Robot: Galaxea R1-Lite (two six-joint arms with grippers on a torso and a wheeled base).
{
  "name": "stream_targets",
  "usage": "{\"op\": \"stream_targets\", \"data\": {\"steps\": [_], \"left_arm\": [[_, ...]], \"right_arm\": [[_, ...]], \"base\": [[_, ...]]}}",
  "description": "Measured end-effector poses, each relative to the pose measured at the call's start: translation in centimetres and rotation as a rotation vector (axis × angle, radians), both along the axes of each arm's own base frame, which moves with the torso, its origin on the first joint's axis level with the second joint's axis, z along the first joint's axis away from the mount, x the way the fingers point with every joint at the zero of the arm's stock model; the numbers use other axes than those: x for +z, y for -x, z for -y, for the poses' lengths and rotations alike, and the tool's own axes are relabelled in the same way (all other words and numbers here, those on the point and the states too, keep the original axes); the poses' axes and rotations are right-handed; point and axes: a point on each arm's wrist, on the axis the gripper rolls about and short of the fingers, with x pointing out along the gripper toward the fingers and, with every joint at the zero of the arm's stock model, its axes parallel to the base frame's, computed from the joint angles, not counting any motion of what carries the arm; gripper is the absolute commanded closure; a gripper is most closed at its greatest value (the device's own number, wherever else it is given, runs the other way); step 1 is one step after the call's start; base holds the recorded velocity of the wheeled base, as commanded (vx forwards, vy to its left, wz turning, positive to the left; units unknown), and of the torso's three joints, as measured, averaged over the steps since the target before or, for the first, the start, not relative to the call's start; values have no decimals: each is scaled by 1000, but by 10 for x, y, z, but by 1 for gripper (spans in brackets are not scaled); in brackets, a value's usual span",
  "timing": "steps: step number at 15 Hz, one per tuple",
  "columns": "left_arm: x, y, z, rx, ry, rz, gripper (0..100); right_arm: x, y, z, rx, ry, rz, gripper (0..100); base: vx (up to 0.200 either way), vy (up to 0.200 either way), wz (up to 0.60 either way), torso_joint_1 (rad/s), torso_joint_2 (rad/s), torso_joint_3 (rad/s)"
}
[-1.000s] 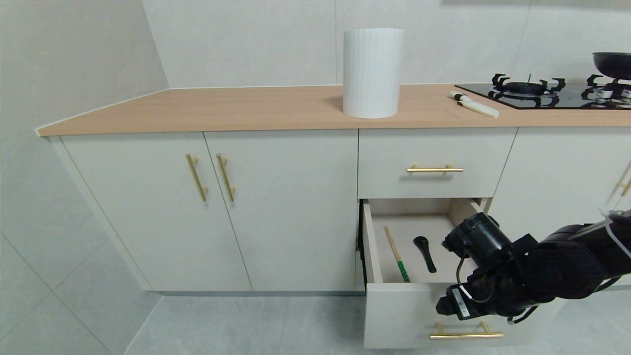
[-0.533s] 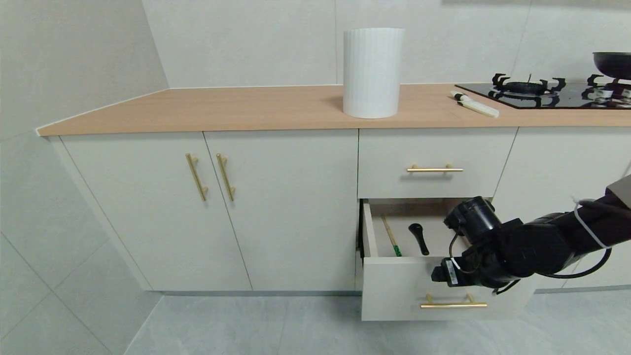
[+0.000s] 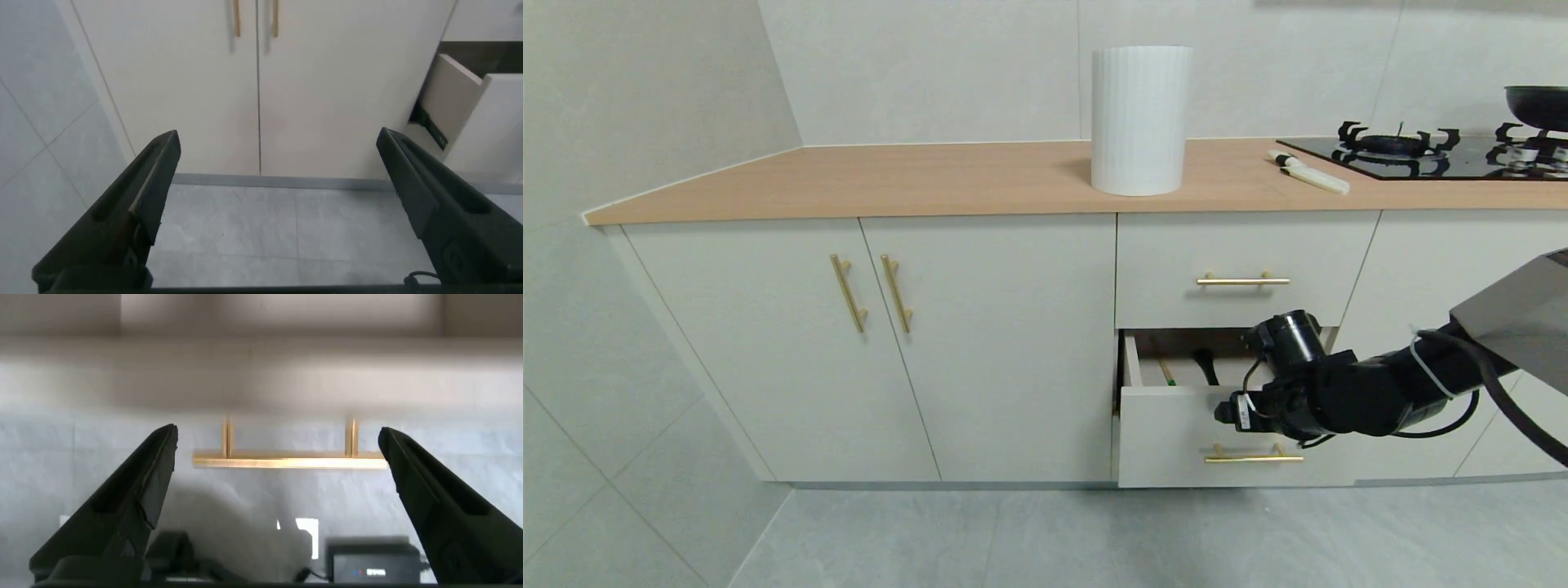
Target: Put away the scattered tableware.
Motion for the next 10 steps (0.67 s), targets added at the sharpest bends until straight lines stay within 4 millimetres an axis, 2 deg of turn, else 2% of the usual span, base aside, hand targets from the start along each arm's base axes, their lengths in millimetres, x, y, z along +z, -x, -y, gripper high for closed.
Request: {"op": "stream_targets", "data": {"steps": [5,8,10], "left_arm": [[0,0,0,0,0,0,0],[0,0,0,0,0,0,0],[0,0,0,0,0,0,0]], "right_arm": [[1,-35,-2,-14,-16,66,0],[2,-57,-3,-21,-44,186,0],[-5,-64,-3,-3,-27,229,0]], "base": [[0,0,0,0,0,0],[0,0,0,0,0,0],[0,0,0,0,0,0]]}}
